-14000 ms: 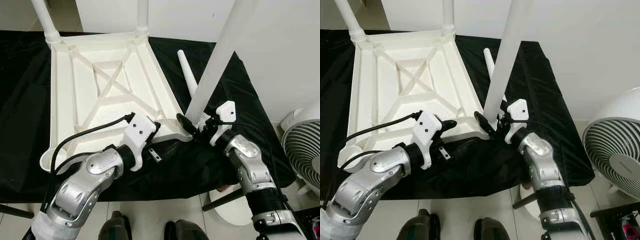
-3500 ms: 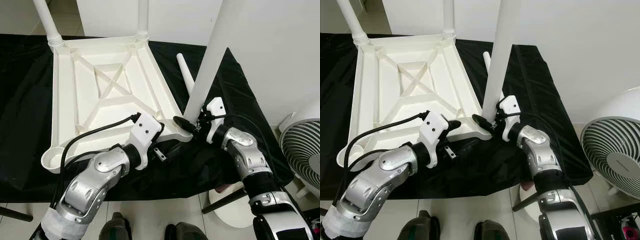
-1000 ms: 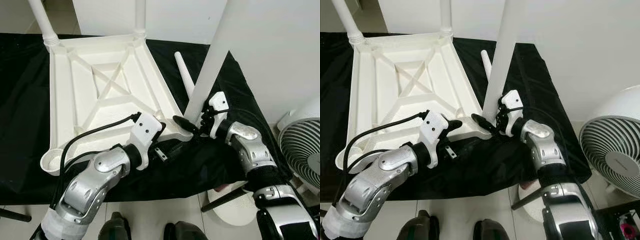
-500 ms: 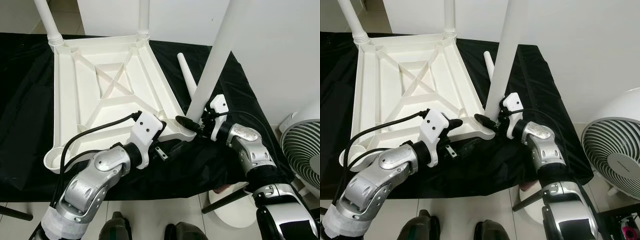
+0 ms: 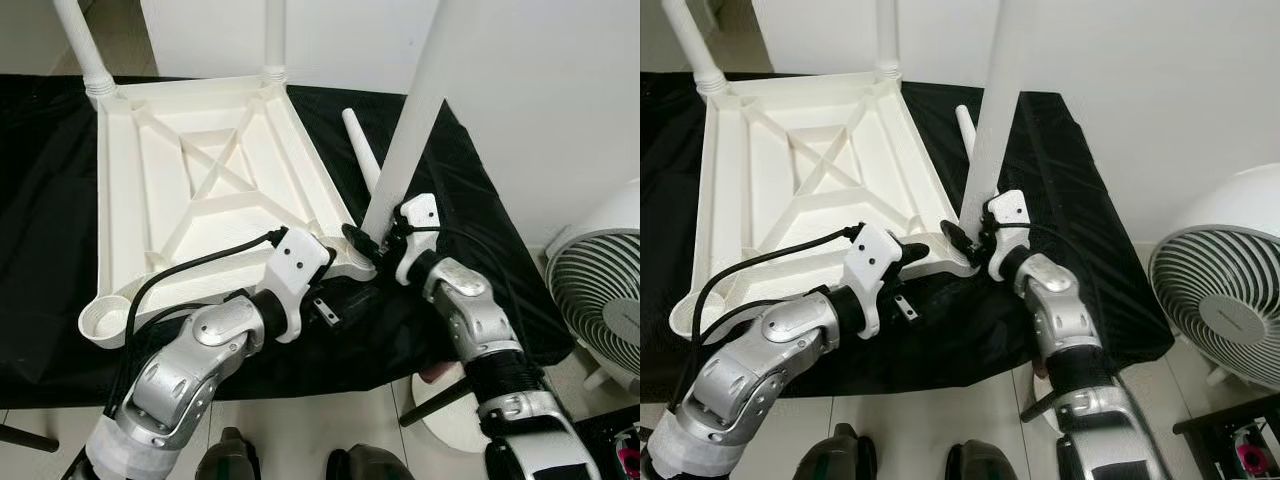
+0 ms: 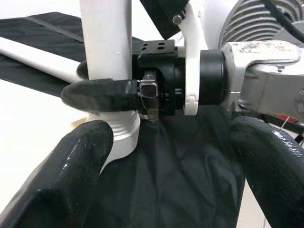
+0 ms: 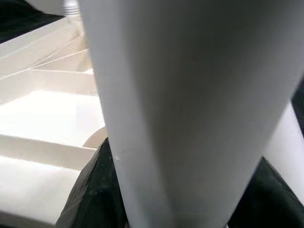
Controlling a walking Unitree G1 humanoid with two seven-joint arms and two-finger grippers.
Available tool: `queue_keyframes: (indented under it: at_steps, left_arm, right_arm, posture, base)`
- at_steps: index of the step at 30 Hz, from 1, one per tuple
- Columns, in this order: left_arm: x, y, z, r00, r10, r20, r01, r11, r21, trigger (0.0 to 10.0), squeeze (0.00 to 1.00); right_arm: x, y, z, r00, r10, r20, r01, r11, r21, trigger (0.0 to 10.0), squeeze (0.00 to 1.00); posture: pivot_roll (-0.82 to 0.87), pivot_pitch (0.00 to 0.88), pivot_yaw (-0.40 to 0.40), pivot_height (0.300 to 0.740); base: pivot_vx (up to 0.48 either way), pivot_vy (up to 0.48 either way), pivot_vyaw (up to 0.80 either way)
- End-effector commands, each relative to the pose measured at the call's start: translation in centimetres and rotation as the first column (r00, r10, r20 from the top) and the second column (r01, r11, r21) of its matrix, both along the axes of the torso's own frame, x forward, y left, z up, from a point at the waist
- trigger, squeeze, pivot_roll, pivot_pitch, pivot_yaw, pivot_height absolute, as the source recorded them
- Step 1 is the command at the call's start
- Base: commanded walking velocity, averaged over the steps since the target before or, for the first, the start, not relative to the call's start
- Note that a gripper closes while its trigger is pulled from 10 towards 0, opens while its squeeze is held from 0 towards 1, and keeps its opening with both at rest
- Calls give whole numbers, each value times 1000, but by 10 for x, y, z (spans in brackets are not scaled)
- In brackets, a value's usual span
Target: Building children table
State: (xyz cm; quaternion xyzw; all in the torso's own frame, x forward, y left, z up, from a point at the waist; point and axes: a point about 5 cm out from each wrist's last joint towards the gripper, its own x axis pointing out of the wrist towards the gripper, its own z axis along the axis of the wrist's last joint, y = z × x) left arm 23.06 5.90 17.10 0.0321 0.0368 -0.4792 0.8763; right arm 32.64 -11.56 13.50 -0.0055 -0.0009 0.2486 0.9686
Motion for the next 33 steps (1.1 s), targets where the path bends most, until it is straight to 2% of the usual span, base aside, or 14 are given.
queue_keyframes:
  at_steps: [1, 2, 3, 5, 9, 13, 14, 15, 16, 21, 26, 28, 29, 33]
  left_arm:
    - [-1, -1, -3, 1000, -25, -10, 26, 1000, 7, 10000, 0]
    - [0, -1, -3, 1000, -28, -8, 28, 1000, 7, 10000, 0]
    - [0, -1, -3, 1000, -28, -8, 28, 1000, 7, 10000, 0]
    - [0, -2, -3, 999, -32, -6, 32, 999, 6, 10000, 0]
    - [0, -3, -3, 999, -33, -5, 33, 999, 6, 10000, 0]
    - [0, -3, -3, 999, -33, -5, 33, 999, 6, 10000, 0]
    - [0, -3, -3, 999, -32, -6, 32, 999, 6, 10000, 0]
    - [0, -3, -3, 999, -32, -6, 32, 999, 6, 10000, 0]
    - [0, -2, -3, 1000, -29, -5, 29, 1000, 5, 10000, 0]
    - [0, -2, -3, 1000, -25, -6, 25, 1000, 3, 10000, 0]
    - [-1, -1, -4, 1000, -20, -9, 20, 1000, 3, 10000, 0]
    - [0, -1, -4, 1000, -18, -8, 18, 1000, 5, 10000, 0]
    - [0, -1, -4, 1000, -17, -6, 17, 1000, 7, 10000, 0]
    - [0, 0, -3, 1000, -17, -2, 17, 1000, 9, 10000, 0]
  right_arm:
    - [-2, -8, -9, 990, -133, -56, 133, 991, 0, 10000, 0]
    - [-5, -4, -8, 973, -224, -55, 224, 975, 3, 10000, 0]
    - [-5, -4, -8, 973, -224, -55, 224, 975, 3, 10000, 0]
    - [-11, 3, -9, 937, -342, -69, 344, 939, 28, 10000, 0]
    - [-16, 21, -4, 955, -293, -55, 296, 954, 58, 10000, 0]
    - [-16, 20, -2, 952, -302, -52, 305, 950, 68, 10000, 0]
    - [-15, 17, -1, 947, -314, -61, 318, 944, 86, 10000, 110]
    - [-15, 17, -1, 947, -314, -61, 318, 944, 86, 10000, 110]
    - [-14, 15, 1, 946, -317, -67, 322, 940, 111, 10000, 1000]
    - [-15, 16, 5, 952, -298, -65, 305, 942, 143, 10000, 1000]
    - [-12, 12, 13, 979, -203, -34, 206, 969, 138, 10000, 1000]
    - [-11, 8, 12, 987, -159, -26, 161, 980, 116, 10000, 941]
    - [-10, 4, 11, 994, -105, -22, 107, 991, 85, 10000, 0]
    - [-11, 0, 8, 999, -45, -25, 47, 997, 60, 10000, 0]
  posture:
    - [-10, 13, -44, 740]
    - [-12, 13, -44, 740]
    - [-12, 13, -44, 740]
    - [-13, 12, -45, 740]
    - [-11, 11, -45, 740]
    - [-11, 11, -47, 740]
    - [-11, 11, -47, 740]
    - [-11, 11, -47, 740]
    - [-8, 11, -51, 740]
    - [-6, 13, -54, 740]
    - [-9, 19, -55, 740]
    - [-10, 21, -54, 740]
    - [-10, 22, -53, 740]
    - [-11, 24, -51, 740]
  base:
    - [0, 0, 0]
    - [0, 0, 0]
    - [0, 0, 0]
    - [0, 0, 0]
    - [0, 0, 0]
    - [0, 0, 0]
    - [0, 0, 0]
    - [0, 0, 0]
    - [0, 0, 0]
    - [0, 0, 0]
    - [0, 0, 0]
    - [0, 0, 0]
    - [0, 0, 0]
    - [0, 0, 0]
